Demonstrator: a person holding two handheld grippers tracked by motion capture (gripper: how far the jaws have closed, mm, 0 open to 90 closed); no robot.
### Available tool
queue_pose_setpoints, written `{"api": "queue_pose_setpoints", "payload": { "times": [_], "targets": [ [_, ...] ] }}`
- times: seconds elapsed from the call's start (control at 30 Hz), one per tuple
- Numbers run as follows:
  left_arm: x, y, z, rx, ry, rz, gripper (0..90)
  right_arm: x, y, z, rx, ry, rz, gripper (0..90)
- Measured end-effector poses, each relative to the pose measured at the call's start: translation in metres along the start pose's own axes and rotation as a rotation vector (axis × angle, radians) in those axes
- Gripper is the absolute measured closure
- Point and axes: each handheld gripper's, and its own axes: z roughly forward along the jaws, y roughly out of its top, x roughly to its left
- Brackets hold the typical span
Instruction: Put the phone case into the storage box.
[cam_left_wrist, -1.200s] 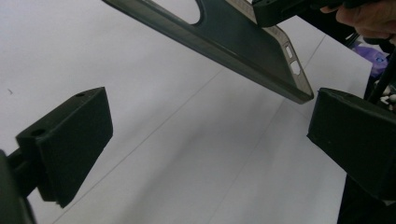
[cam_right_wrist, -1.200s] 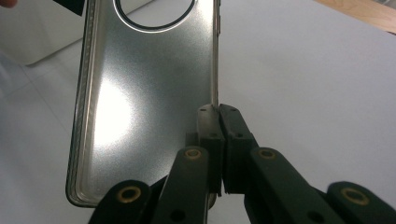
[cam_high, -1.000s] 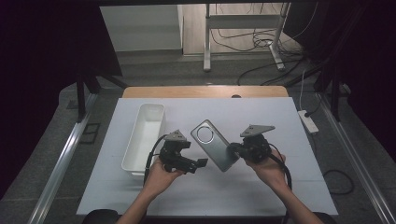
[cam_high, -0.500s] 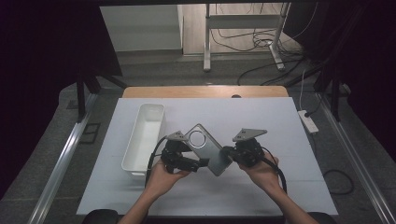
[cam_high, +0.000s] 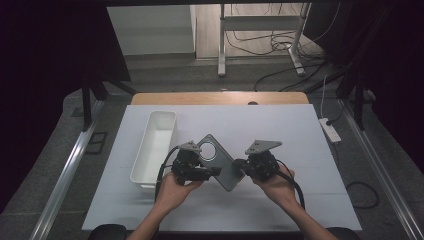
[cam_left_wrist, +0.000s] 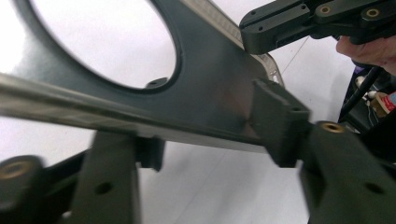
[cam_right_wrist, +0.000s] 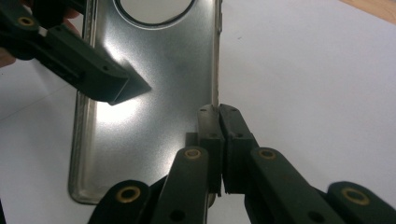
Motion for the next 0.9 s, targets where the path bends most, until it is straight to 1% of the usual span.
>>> {"api": "queue_pose_setpoints", "payload": {
  "times": [0.07, 0.13, 0.17, 0.33, 0.4, 0.47, 0.53, 0.67, 0.73, 0.8, 0.87, 0.9],
  "targets": [
    [-0.001, 0.001, -0.002, 0.001, 0.0, 0.001, 65.6, 0.002, 0.0, 0.002, 0.012, 0.0, -0.01, 87.8],
    [-0.001, 0.001, -0.004, -0.009, -0.014, -0.005, 76.1, 0.004, -0.001, 0.004, 0.021, -0.001, -0.023, 87.3],
    [-0.003, 0.002, -0.005, -0.003, 0.006, 0.013, 79.0, 0.005, -0.001, 0.005, 0.024, -0.004, -0.022, 87.6],
    [-0.01, 0.004, -0.006, 0.001, 0.021, 0.062, 79.4, 0.004, -0.001, 0.006, 0.024, 0.006, -0.016, 87.6],
    [-0.01, 0.005, -0.008, -0.002, 0.025, 0.068, 79.5, 0.003, -0.001, 0.004, 0.019, 0.014, -0.021, 86.5],
    [-0.008, 0.005, -0.011, -0.011, 0.033, 0.072, 79.6, 0.003, 0.0, 0.001, 0.008, 0.034, -0.017, 84.7],
    [-0.008, 0.006, -0.013, -0.012, 0.04, 0.076, 79.7, 0.001, 0.0, 0.0, 0.005, 0.044, -0.011, 80.2],
    [-0.006, 0.006, -0.018, -0.008, 0.063, 0.094, 79.7, -0.003, 0.0, -0.001, 0.008, 0.049, 0.007, 69.0],
    [-0.004, 0.006, -0.021, -0.013, 0.065, 0.094, 79.6, -0.007, 0.0, -0.003, -0.001, 0.07, 0.022, 61.1],
    [-0.003, 0.006, -0.024, -0.016, 0.068, 0.092, 79.6, -0.011, 0.0, -0.005, -0.018, 0.119, 0.053, 51.3],
    [-0.001, 0.006, -0.025, -0.018, 0.073, 0.095, 79.7, -0.013, 0.0, -0.006, -0.022, 0.14, 0.073, 44.5],
    [-0.001, 0.006, -0.026, -0.016, 0.079, 0.1, 79.7, -0.014, 0.0, -0.005, -0.02, 0.151, 0.076, 42.1]
  ]
}}
